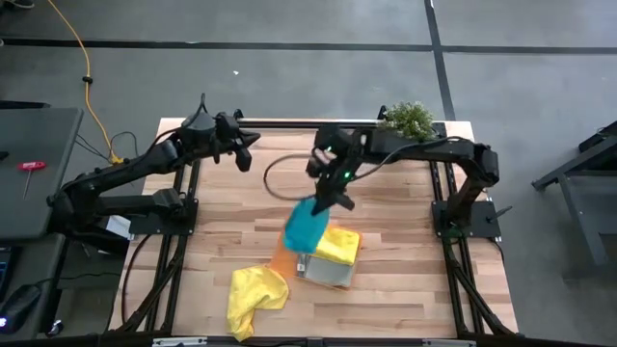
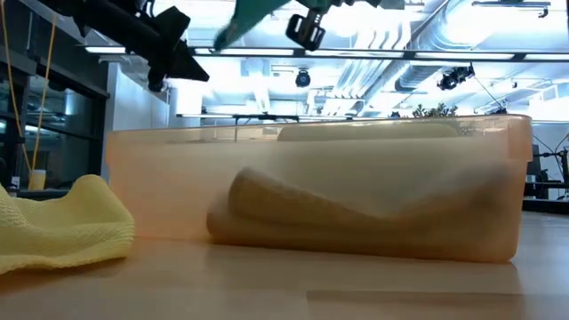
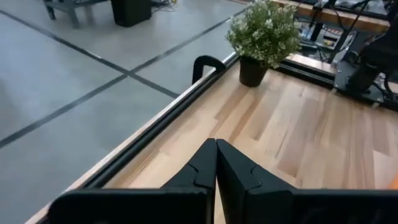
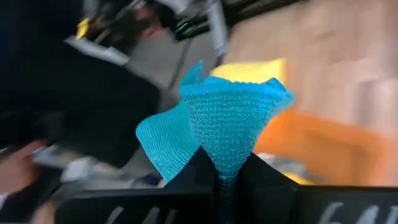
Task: Fold microfiber towels
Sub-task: Put the blue towel into the bin
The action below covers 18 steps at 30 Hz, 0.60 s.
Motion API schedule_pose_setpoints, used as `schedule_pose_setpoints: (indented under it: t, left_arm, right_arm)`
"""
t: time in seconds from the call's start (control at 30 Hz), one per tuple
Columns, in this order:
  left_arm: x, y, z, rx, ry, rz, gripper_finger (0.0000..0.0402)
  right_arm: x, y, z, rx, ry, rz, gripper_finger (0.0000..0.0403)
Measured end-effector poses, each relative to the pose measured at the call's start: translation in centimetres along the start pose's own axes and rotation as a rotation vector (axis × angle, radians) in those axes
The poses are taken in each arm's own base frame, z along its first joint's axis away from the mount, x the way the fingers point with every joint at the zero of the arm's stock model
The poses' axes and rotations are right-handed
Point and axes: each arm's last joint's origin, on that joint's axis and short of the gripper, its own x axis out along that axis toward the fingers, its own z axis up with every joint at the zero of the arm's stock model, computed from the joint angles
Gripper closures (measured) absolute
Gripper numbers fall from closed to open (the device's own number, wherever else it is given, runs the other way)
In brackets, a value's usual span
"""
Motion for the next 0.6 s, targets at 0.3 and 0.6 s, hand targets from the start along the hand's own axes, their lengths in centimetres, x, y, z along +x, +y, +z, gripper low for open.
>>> schedule_pose_setpoints:
  t: [0.3, 0.6]
  left_arm:
    - [0.2, -0.1, -0.4, -0.025, 0.038, -0.015, 0.0401]
    - [0.2, 0.0, -0.4, -0.025, 0.037, -0.014, 0.0401]
  right_arm:
    - [7.8, -2.7, -1.8, 0.047, 0.143, 0.159, 0.0402]
    - [11.6, -8.2, -3.9, 0.186, 0.207, 0.067, 0.0403]
